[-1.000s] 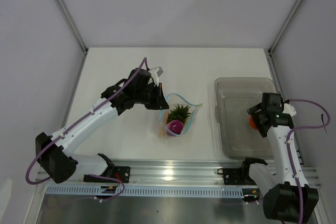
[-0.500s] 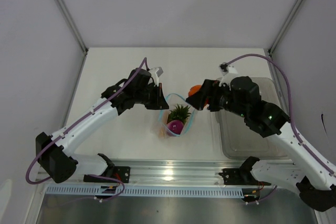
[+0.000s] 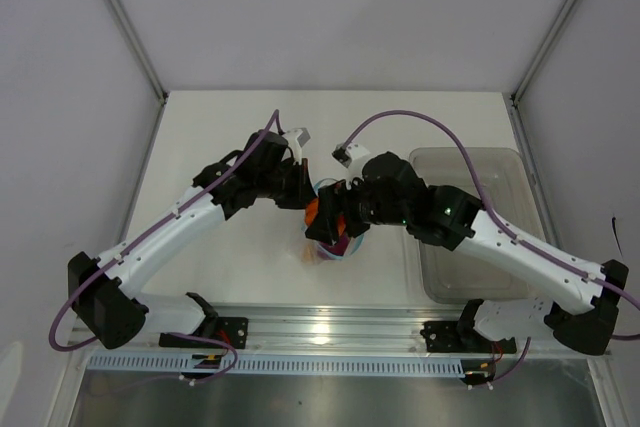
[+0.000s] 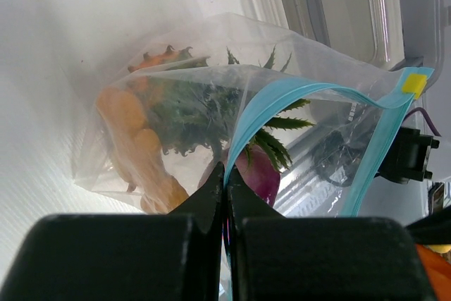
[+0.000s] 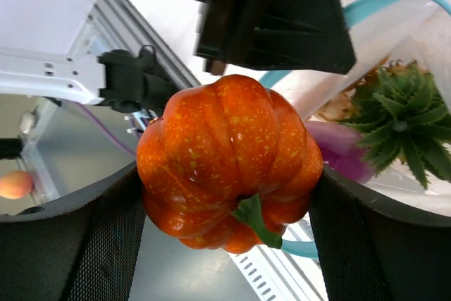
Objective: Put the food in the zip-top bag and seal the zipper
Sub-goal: Place the fake vegetable in the zipper food storage bag.
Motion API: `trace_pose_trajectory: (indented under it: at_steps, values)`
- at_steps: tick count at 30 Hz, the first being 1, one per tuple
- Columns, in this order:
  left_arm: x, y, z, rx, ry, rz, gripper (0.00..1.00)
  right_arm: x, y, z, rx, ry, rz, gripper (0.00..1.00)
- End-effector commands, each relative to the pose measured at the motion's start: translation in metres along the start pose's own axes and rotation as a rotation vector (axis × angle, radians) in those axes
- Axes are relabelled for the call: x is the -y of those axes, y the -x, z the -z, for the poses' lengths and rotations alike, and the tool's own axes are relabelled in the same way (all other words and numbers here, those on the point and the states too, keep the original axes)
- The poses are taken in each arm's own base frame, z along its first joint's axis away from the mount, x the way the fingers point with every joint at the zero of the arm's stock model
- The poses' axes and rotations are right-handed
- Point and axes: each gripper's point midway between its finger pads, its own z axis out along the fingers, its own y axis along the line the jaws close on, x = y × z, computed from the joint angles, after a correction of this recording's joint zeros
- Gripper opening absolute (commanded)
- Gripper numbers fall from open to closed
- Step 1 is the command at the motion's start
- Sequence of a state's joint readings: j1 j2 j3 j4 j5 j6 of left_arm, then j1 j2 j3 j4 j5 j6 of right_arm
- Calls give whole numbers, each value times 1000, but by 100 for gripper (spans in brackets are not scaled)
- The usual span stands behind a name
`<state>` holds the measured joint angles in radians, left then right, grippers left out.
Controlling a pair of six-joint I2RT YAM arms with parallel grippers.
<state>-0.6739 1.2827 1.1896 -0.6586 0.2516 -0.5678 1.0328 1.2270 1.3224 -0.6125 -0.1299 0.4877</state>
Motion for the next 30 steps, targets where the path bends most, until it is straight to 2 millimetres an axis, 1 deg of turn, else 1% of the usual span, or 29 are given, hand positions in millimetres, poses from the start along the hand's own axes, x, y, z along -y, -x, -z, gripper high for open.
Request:
trace_pose_trajectory:
  at_steps: [1,2,4,6,9,11,12,13,15,16,18,19,20,22,25,26,30]
  values:
    - [8,8,11,40,-17,-8,1,6,-2,1,-13,-33,44,15]
    - [9,9,11,42,-19,-8,0,13,-7,-3,-37,-62,38,16]
    - [10,9,10,41,-23,-6,1,24,-9,-7,-41,-117,37,21]
    - [11,9,10,39,-27,-6,1,33,-14,-12,-61,-161,28,24]
    - [12,10,11,40,-33,-4,0,41,-20,-18,-92,-198,26,30]
    - [14,11,11,42,-38,-2,1,49,-29,-26,-137,-232,26,34]
    - [14,10,11,38,-39,-2,0,54,-29,-28,-140,-260,33,35]
    - [14,10,10,36,-38,-1,1,58,-29,-31,-143,-289,40,40]
    - [15,11,10,39,-42,-1,1,59,-32,-32,-153,-311,55,47]
    - [15,11,11,38,-41,0,1,61,-29,-33,-146,-326,59,52]
    - [15,11,10,37,-42,-1,1,61,-28,-33,-140,-334,62,54]
    - [15,11,11,38,-44,0,1,64,-26,-32,-129,-347,62,62]
    - [15,11,11,38,-45,-1,1,62,-23,-31,-119,-347,65,63]
    - [15,11,10,35,-45,-1,1,62,-19,-31,-106,-348,69,78]
    - [15,11,10,34,-44,0,1,59,-7,-29,-68,-348,73,82]
    - [16,11,11,35,-46,-1,0,57,0,-27,-50,-351,72,99]
    - [16,11,11,37,-48,0,1,45,15,-25,-12,-315,81,99]
